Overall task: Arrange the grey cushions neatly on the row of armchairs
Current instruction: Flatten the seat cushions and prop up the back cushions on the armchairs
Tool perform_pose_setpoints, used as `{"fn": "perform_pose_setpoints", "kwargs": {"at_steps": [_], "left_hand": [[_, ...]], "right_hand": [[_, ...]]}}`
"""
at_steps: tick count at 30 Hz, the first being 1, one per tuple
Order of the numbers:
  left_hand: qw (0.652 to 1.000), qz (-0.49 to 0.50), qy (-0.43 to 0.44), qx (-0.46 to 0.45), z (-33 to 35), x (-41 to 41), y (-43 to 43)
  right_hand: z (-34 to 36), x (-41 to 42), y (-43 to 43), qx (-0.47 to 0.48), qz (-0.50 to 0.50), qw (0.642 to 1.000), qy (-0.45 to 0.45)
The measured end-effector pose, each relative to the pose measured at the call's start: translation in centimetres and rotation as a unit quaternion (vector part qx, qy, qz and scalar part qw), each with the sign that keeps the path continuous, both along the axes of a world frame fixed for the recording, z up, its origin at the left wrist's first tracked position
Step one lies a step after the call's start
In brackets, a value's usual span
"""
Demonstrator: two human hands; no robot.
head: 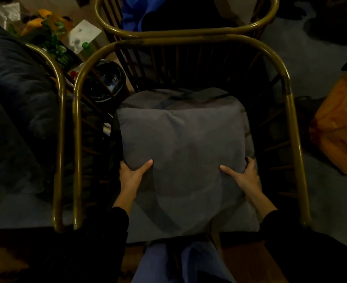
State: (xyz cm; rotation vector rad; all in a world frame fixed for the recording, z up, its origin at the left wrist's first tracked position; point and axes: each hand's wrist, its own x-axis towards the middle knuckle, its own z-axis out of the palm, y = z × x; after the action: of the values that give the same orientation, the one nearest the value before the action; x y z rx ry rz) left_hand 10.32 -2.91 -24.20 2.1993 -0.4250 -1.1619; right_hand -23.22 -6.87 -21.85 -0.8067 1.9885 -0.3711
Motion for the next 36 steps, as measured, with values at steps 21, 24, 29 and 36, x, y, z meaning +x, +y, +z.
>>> {"fn": "perform_pose_setpoints", "kwargs": {"at_steps": [21, 24, 29, 36], "left_hand": [[0.982, -0.135, -0.102, 0.086, 1.3, -1.3, -0.8], [0.977, -0.186, -0.085, 0.054, 4.6, -0.4, -0.1], [0.974, -0.170, -0.126, -0.079, 12.9, 5.4, -0.3], [0.925, -0.008, -0.277, -0.259, 23.7, 21.5, 2.2]], "right_hand": [[-1.0, 3.9, 0.6, 0.040, 0.030, 0.993, 0.107], [1.2, 7.2, 1.4, 0.028, 0.011, 0.985, 0.168], [6.4, 16.5, 0.6, -0.091, 0.176, 0.969, 0.148], [15.4, 35.7, -0.2, -0.205, 0.382, 0.889, -0.150]]}}
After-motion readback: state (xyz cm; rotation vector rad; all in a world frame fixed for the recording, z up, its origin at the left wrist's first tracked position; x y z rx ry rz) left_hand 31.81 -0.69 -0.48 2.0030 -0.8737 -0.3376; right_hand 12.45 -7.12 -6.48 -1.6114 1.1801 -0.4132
